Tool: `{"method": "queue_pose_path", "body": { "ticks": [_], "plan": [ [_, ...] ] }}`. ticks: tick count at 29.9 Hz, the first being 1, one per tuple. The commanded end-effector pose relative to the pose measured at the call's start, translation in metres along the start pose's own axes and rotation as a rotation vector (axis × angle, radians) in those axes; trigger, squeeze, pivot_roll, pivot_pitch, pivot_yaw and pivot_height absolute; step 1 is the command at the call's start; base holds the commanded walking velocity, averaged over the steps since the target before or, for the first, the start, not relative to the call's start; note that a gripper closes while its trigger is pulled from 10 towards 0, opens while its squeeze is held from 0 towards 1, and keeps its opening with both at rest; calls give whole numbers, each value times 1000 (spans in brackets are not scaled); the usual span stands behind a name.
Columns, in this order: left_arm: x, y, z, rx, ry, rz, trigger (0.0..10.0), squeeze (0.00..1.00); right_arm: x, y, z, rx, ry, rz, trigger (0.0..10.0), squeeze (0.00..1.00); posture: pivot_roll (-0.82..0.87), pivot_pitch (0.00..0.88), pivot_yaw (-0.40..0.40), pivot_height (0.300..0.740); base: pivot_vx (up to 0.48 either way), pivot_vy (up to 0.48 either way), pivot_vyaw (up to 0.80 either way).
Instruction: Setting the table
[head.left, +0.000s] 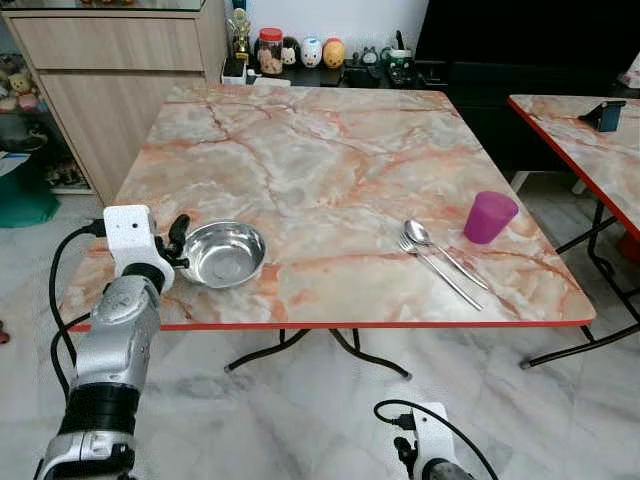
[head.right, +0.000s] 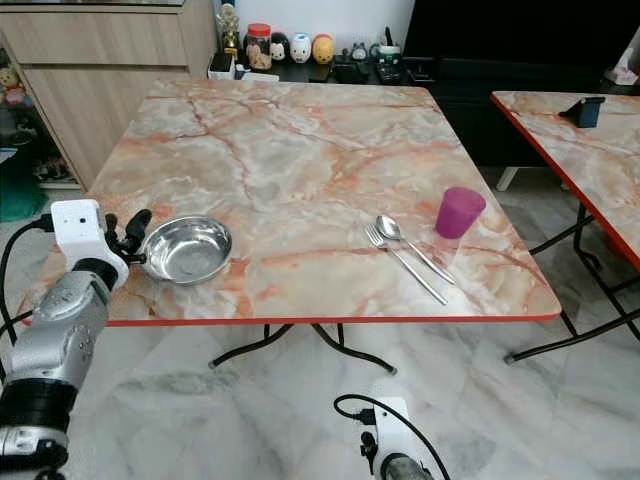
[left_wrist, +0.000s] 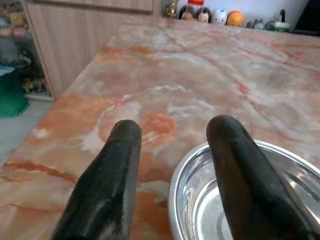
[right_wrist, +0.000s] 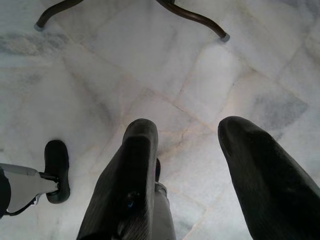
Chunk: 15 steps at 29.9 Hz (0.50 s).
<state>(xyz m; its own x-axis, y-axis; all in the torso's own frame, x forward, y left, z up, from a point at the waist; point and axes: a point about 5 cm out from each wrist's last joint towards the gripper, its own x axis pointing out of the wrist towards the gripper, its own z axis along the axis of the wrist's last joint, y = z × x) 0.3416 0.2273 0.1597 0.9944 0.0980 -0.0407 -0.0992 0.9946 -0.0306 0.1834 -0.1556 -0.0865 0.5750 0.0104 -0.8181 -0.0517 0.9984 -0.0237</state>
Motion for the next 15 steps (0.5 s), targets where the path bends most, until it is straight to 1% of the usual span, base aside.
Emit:
{"method": "queue_pose_path", "body": {
  "ticks": [1, 5, 7, 8, 9, 15],
  "plan": [
    [2, -1, 6, 2, 7, 9, 10000, 1000, 0, -2, -1, -4, 12, -3, 10000, 0, 66, 3, -78, 740, 0, 0, 0],
    [5, 0, 0, 4, 60, 23, 10000, 1000, 0, -2, -2, -8, 14, -3, 10000, 0, 64, 7, -75, 740, 0, 0, 0],
    [4, -1, -5, -10, 93, 12, 10000, 1000, 0, -2, -2, -10, 16, -2, 10000, 0, 62, 7, -75, 740, 0, 0, 0],
    [3, -3, -9, -15, 123, 0, 10000, 843, 0, -2, -2, -9, 17, -1, 10000, 0, 64, 8, -75, 740, 0, 0, 0],
    [2, -4, -12, -11, 138, -8, 10000, 0, 0, -2, -2, -8, 16, 0, 10000, 0, 64, 8, -75, 740, 0, 0, 0],
    [1, -6, -16, -9, 162, -4, 10000, 0, 0, -2, -2, -10, 17, 8, 10000, 0, 64, 10, -77, 740, 0, 0, 0]
  ]
}}
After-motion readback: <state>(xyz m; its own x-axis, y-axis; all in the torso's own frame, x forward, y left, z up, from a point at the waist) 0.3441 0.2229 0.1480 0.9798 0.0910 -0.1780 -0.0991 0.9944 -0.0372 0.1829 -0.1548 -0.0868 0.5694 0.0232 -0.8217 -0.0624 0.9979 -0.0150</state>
